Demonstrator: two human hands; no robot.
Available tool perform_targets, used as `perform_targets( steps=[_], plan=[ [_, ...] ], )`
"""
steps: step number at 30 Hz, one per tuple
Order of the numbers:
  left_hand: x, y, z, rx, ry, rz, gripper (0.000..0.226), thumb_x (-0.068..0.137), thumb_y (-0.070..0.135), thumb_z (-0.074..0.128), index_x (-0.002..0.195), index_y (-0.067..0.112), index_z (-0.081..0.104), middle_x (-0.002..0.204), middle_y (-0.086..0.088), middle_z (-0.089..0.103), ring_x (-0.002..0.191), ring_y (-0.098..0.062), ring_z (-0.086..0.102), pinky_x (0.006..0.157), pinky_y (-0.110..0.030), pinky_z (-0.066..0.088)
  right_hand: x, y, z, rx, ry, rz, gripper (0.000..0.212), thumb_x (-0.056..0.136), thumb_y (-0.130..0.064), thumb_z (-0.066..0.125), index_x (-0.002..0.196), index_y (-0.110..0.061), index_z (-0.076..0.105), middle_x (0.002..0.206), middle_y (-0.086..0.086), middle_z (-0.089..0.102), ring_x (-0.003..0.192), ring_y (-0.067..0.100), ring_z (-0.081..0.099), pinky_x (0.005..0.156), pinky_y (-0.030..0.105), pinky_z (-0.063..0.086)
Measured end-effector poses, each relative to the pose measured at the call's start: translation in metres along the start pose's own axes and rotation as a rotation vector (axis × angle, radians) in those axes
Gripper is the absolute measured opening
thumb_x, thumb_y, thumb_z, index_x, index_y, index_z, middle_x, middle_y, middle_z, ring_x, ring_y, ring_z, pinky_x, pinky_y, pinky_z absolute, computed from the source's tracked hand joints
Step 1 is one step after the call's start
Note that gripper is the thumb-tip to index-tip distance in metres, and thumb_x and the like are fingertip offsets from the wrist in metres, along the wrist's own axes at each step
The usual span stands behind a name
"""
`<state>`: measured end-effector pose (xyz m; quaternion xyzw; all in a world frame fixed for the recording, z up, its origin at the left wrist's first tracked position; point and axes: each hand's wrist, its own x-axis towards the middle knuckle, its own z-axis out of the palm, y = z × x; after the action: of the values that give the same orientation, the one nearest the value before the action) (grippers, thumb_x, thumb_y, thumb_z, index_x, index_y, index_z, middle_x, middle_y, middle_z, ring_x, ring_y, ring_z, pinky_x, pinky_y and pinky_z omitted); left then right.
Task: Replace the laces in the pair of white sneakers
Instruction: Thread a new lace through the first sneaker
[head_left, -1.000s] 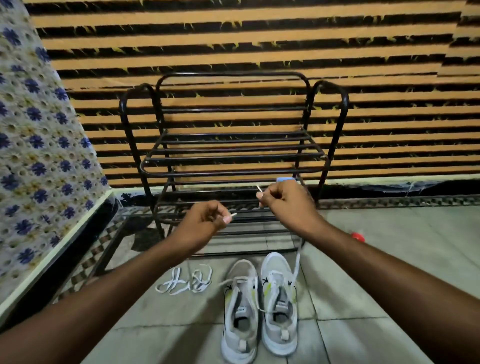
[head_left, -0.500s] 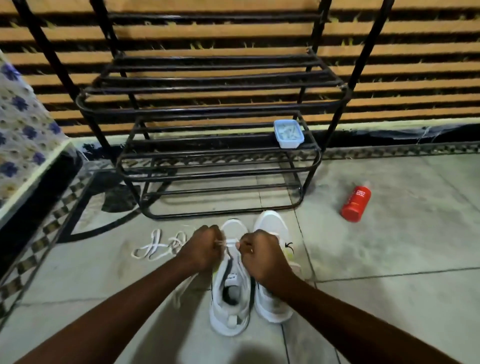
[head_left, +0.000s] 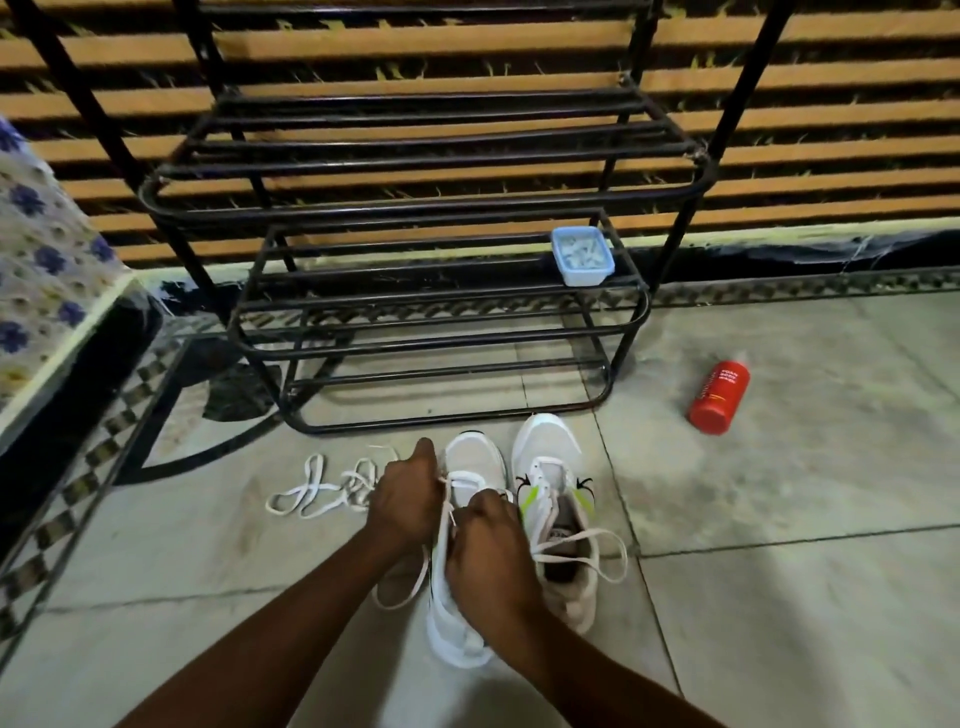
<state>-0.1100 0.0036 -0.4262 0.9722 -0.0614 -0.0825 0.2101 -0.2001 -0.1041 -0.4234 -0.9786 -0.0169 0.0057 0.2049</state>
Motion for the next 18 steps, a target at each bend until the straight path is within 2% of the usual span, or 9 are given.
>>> perform_targets(
  steps=[3, 5, 6, 7, 10, 13, 16, 18],
  plan=[
    [-0.004, -0.005, -0.005, -0.18, 0.063, -0.071, 0.017, 0.086, 0.012, 0.062, 0.092, 0.012, 0.046, 0.083, -0.017, 0.068, 0.086, -0.041, 0.063, 0.068, -0.041, 0.046, -0.001, 0.001, 0.001, 0.052, 0.013, 0.016, 0.028, 0.091, -0.022, 0.038, 0.1, -0.02, 0.064, 0.106, 0.006, 0.059, 0.113, 0.026, 0.049, 0.106, 0.036, 0.036],
    [-0.004, -0.009, -0.01, -0.293, 0.108, -0.131, 0.025, 0.077, 0.01, 0.07, 0.084, 0.019, 0.047, 0.073, -0.004, 0.067, 0.075, -0.026, 0.063, 0.064, -0.032, 0.047, -0.002, 0.002, 0.002, 0.015, -0.016, 0.001, 0.027, 0.091, -0.022, 0.038, 0.101, -0.021, 0.063, 0.108, 0.005, 0.059, 0.114, 0.025, 0.048, 0.106, 0.035, 0.035],
    [-0.003, -0.01, -0.013, -0.335, 0.14, -0.138, 0.03, 0.073, 0.007, 0.071, 0.08, 0.021, 0.045, 0.069, 0.002, 0.066, 0.067, -0.016, 0.061, 0.057, -0.023, 0.044, -0.002, 0.003, 0.003, 0.008, -0.028, -0.004, 0.026, 0.09, -0.022, 0.038, 0.1, -0.021, 0.062, 0.108, 0.004, 0.058, 0.113, 0.025, 0.048, 0.105, 0.034, 0.035],
    [-0.001, -0.011, -0.017, -0.353, 0.164, -0.115, 0.033, 0.071, 0.004, 0.069, 0.08, 0.022, 0.043, 0.066, 0.005, 0.063, 0.064, -0.012, 0.06, 0.054, -0.022, 0.044, -0.002, 0.003, 0.003, 0.011, -0.036, -0.002, 0.024, 0.089, -0.022, 0.04, 0.1, -0.022, 0.061, 0.108, 0.004, 0.058, 0.113, 0.024, 0.048, 0.104, 0.033, 0.035],
    [0.003, -0.009, -0.029, -0.318, 0.201, 0.08, 0.021, 0.075, 0.009, 0.051, 0.088, 0.022, 0.043, 0.07, 0.001, 0.058, 0.068, -0.025, 0.059, 0.061, -0.038, 0.049, -0.001, 0.004, 0.003, -0.008, -0.044, 0.0, 0.023, 0.089, -0.022, 0.039, 0.1, -0.026, 0.059, 0.11, 0.001, 0.056, 0.114, 0.021, 0.048, 0.101, 0.027, 0.033],
    [0.004, -0.01, -0.036, -0.354, 0.264, 0.134, 0.022, 0.071, 0.013, 0.036, 0.09, 0.024, 0.043, 0.069, 0.002, 0.056, 0.063, -0.019, 0.057, 0.057, -0.037, 0.047, -0.001, 0.004, 0.006, -0.04, -0.051, -0.01, 0.025, 0.091, -0.023, 0.036, 0.103, -0.027, 0.058, 0.111, 0.0, 0.056, 0.115, 0.021, 0.048, 0.103, 0.027, 0.032],
    [-0.002, -0.012, -0.036, -0.304, 0.298, 0.136, 0.023, 0.079, 0.005, 0.038, 0.09, 0.025, 0.042, 0.069, 0.002, 0.056, 0.065, -0.023, 0.055, 0.057, -0.038, 0.045, 0.0, 0.005, 0.007, -0.04, -0.046, 0.004, 0.025, 0.093, -0.023, 0.036, 0.104, -0.025, 0.059, 0.111, 0.001, 0.057, 0.115, 0.022, 0.048, 0.103, 0.029, 0.033],
    [-0.004, -0.012, -0.038, -0.343, 0.32, 0.158, 0.025, 0.082, 0.001, 0.041, 0.088, 0.025, 0.045, 0.073, 0.003, 0.058, 0.07, -0.017, 0.055, 0.064, -0.033, 0.044, 0.001, 0.006, 0.005, -0.044, -0.07, 0.009, 0.024, 0.092, -0.022, 0.038, 0.102, -0.024, 0.06, 0.11, 0.003, 0.059, 0.114, 0.023, 0.049, 0.103, 0.03, 0.035]
  ],
)
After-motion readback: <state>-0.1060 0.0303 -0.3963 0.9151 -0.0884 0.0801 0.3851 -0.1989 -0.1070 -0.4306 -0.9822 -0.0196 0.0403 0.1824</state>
